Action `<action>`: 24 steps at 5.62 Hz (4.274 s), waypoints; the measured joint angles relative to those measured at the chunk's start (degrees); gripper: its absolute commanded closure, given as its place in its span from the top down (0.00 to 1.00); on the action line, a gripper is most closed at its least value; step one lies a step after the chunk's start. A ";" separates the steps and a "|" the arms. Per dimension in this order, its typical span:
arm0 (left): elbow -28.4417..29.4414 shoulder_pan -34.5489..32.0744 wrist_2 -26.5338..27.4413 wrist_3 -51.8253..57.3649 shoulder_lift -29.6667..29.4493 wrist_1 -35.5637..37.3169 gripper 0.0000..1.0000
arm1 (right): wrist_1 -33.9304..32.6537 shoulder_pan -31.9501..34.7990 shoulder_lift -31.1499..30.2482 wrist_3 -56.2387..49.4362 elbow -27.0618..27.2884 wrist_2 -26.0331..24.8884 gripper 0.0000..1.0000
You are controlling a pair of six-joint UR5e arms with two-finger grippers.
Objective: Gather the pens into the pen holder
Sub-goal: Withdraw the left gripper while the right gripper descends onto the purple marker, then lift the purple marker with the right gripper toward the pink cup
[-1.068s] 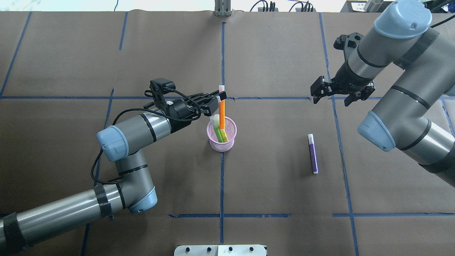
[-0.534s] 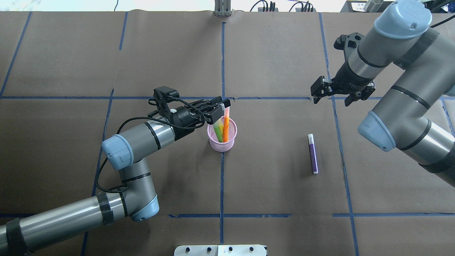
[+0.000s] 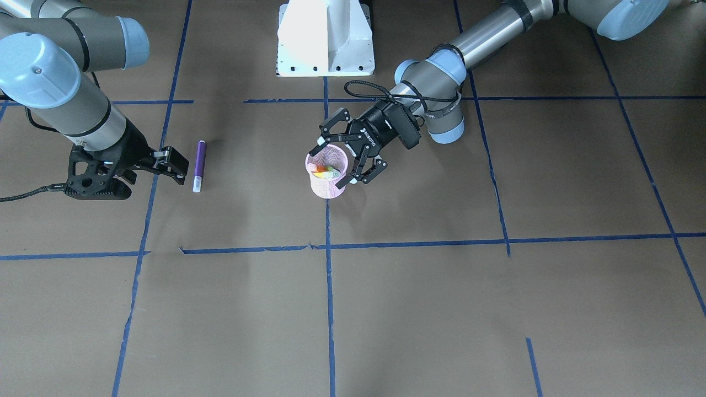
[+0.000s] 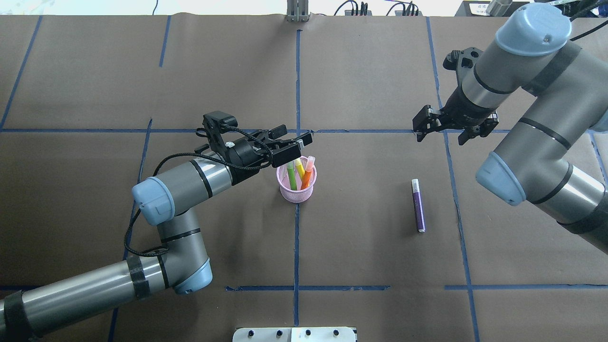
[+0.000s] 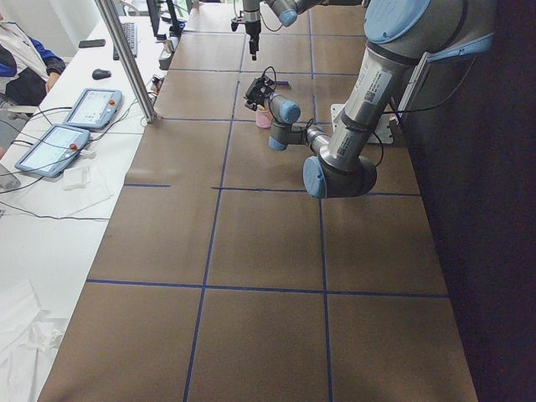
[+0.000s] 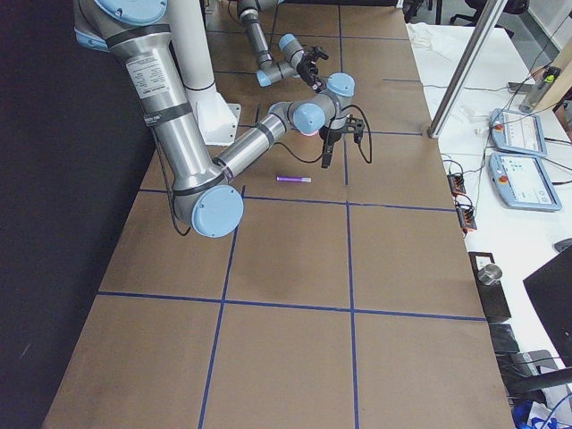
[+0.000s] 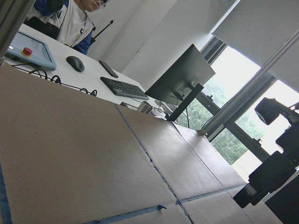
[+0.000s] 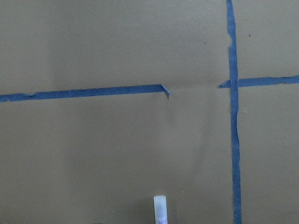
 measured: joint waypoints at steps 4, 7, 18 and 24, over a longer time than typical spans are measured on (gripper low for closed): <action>-14.64 -7.36 -9.73 -0.56 4.29 19.58 1.00 | 8.32 -9.06 -0.70 10.17 -3.90 -8.12 0.99; -16.71 -10.25 -13.45 -0.41 6.79 22.27 1.00 | 11.25 -11.59 -3.98 11.21 -4.85 -10.34 0.90; -17.15 -15.94 -22.85 -0.11 11.65 25.43 1.00 | 11.72 -11.80 -4.11 11.60 0.16 -10.96 0.00; -16.17 -30.14 -41.22 14.63 25.73 33.27 1.00 | 26.87 -22.34 6.05 14.17 10.04 -48.54 0.00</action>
